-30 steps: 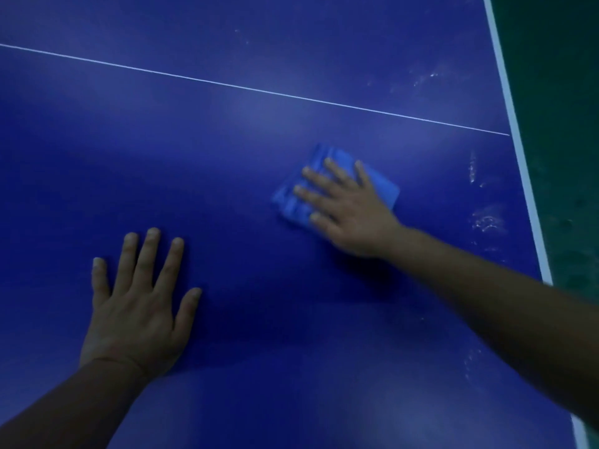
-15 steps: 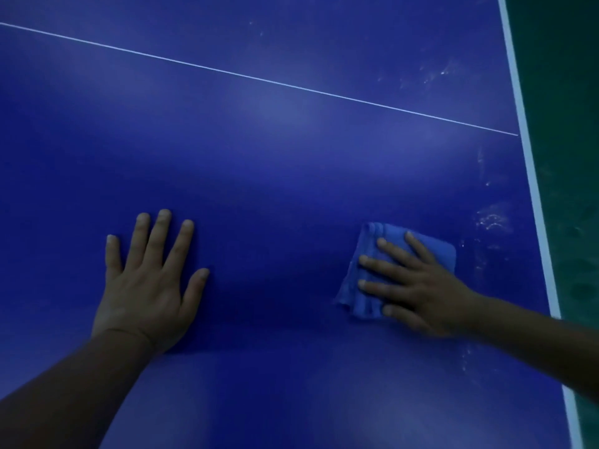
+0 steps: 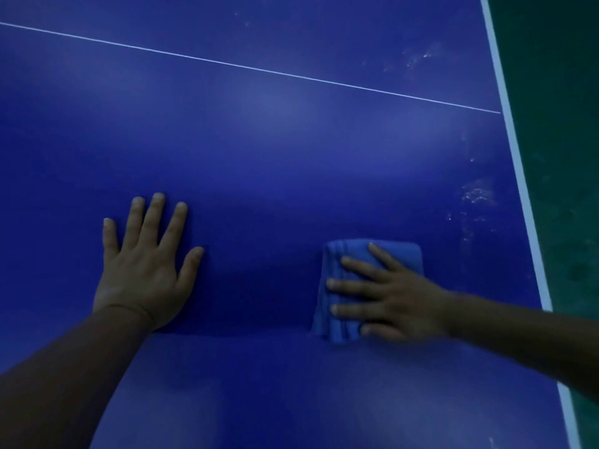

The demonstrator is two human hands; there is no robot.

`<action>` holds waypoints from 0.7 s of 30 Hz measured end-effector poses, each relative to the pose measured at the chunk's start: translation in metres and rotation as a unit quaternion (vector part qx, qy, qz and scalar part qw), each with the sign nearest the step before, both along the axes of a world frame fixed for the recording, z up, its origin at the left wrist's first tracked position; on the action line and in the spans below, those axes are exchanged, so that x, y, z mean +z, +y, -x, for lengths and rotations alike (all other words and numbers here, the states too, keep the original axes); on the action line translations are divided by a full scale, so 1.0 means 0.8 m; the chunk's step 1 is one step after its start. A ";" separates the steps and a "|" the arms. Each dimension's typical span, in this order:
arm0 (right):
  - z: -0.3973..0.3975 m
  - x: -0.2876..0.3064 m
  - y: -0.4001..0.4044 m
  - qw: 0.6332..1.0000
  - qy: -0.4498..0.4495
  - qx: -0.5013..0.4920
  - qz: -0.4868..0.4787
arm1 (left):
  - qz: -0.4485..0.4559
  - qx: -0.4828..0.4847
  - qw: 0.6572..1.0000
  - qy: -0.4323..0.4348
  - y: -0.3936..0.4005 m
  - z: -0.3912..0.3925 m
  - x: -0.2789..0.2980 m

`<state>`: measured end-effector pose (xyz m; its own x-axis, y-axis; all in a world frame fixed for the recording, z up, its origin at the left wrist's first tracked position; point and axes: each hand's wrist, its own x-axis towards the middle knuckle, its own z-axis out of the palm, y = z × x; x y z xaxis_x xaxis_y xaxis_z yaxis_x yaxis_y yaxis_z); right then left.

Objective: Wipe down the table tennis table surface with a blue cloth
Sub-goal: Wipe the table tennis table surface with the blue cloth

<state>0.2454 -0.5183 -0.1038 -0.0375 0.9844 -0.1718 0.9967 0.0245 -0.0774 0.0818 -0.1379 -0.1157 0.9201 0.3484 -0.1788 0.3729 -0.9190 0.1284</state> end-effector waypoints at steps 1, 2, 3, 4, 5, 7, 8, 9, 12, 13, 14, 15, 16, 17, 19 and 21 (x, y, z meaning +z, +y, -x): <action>-0.031 -0.002 0.005 0.999 -0.026 -0.016 -0.018 | 0.001 0.001 1.000 -0.002 0.000 0.000 0.000; -0.068 -0.007 0.011 0.993 -0.051 -0.098 -0.044 | 0.004 0.001 1.000 -0.003 0.000 -0.001 0.000; -0.107 -0.008 0.018 0.972 -0.060 -0.220 -0.061 | 0.005 0.001 1.000 -0.005 -0.001 -0.001 0.000; -0.144 -0.004 0.020 0.933 -0.067 -0.350 -0.058 | 0.006 0.003 1.000 -0.008 -0.002 -0.001 0.000; -0.168 0.001 0.021 0.885 -0.054 -0.459 -0.054 | 0.005 0.005 1.000 -0.010 -0.002 0.000 -0.001; -0.156 -0.001 0.017 0.833 -0.053 -0.548 -0.060 | 0.003 0.005 1.000 -0.016 -0.002 -0.001 0.000; -0.127 -0.005 0.016 0.843 -0.075 -0.528 -0.067 | 0.001 0.002 1.000 -0.017 -0.002 -0.002 0.001; -0.084 -0.010 0.010 0.870 -0.082 -0.480 -0.076 | -0.002 0.001 1.000 -0.015 -0.002 -0.001 0.001; 0.084 -0.016 -0.025 0.964 -0.034 -0.252 -0.079 | -0.014 0.001 1.000 -0.011 -0.003 0.001 0.002; 0.118 -0.012 -0.039 0.983 -0.012 -0.170 -0.068 | -0.029 -0.002 1.000 -0.008 -0.003 0.001 0.002; 0.124 -0.007 -0.049 0.993 0.005 -0.110 -0.053 | -0.051 -0.007 0.999 -0.002 -0.004 0.001 0.004; 0.107 -0.005 -0.052 0.996 0.006 -0.080 -0.048 | -0.076 -0.010 0.997 0.008 -0.006 0.000 0.006; 0.075 -0.007 -0.047 0.994 -0.015 -0.099 -0.051 | -0.094 -0.007 0.995 0.020 -0.009 0.001 0.010; 0.037 -0.011 -0.037 0.982 -0.032 -0.177 -0.061 | -0.099 0.001 0.995 0.032 -0.015 0.003 0.014; -0.034 -0.004 -0.019 0.916 -0.025 -0.394 -0.068 | -0.078 0.011 0.996 0.032 -0.032 0.016 0.020; -0.057 0.003 -0.012 0.857 0.001 -0.512 -0.048 | -0.044 -0.015 0.999 0.010 -0.057 0.040 0.024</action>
<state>0.2910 -0.5280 -0.1018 0.8554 0.5102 -0.0895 0.4986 -0.8578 -0.1253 0.0501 -0.1837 -0.0963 0.9266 0.3364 -0.1678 0.3473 -0.9369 0.0392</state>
